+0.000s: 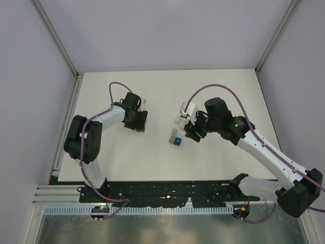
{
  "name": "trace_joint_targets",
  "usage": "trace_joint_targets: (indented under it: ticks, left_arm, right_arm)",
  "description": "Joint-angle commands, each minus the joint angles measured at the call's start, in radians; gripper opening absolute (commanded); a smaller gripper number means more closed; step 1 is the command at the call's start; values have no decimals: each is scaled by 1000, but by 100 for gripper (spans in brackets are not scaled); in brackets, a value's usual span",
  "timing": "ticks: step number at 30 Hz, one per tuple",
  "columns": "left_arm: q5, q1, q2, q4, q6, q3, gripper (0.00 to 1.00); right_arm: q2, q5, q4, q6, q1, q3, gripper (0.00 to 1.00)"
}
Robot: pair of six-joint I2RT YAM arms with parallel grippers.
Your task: Sort the pills into containers
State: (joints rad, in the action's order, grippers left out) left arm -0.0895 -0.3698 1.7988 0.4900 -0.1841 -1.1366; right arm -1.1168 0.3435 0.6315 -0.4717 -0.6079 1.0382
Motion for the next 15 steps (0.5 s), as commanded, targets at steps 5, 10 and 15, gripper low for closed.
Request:
trace_joint_targets:
  ticks: [5,10,15]
  left_arm:
    - [-35,6,-101,1,3,-8,67]
    - [-94,6,-211,-22,17,12,71]
    - [-274,2,-361,-175,34,122,79]
  right_arm:
    - [32,35,-64,-1,26,-43,7]
    - [34,61,-82,-4,45,-75,8]
    - [29,91,-102,-10,45,-90,10]
